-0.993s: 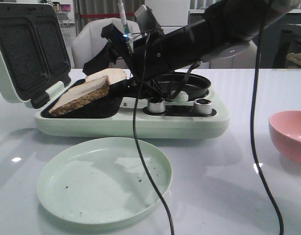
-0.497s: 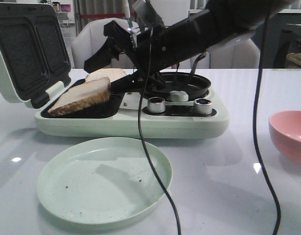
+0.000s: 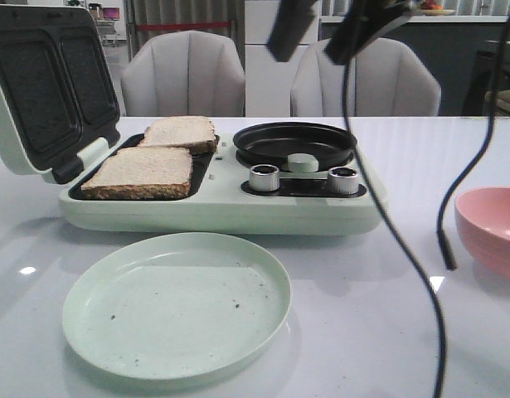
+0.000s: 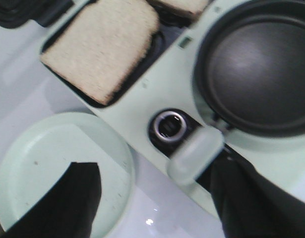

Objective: Make breakfast with bread and shrimp
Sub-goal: 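Release the bread and withdraw the right gripper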

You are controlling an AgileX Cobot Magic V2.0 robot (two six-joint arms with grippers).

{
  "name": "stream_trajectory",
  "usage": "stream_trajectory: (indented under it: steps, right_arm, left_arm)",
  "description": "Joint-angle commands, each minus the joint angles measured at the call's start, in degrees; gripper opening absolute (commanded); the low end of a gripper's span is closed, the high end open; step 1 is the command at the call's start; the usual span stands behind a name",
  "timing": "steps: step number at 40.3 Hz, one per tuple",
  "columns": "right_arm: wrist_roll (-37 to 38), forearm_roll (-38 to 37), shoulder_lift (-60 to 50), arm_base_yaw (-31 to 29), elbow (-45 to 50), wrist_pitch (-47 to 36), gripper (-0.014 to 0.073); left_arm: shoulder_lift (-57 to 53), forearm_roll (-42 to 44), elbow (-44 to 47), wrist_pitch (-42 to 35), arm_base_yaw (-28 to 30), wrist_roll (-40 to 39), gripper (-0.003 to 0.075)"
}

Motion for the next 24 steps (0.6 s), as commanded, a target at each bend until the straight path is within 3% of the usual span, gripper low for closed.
stream_trajectory:
  steps: [1,5,24]
  right_arm:
    - [6.81,-9.19,-8.63,-0.44,2.08,-0.55,0.057]
    - [8.78,-11.95,-15.46,-0.44,7.21,-0.4,0.057]
    - [13.12,-11.67,-41.46,-0.44,30.73,-0.62,0.057]
  left_arm:
    - [-0.12,0.63,-1.44,-4.22,-0.38,-0.16,0.0308]
    - [-0.12,0.63,-1.44,-4.22,-0.38,-0.16,0.0308]
    - [-0.12,1.78,-1.44,-4.22,-0.38,-0.16,0.0308]
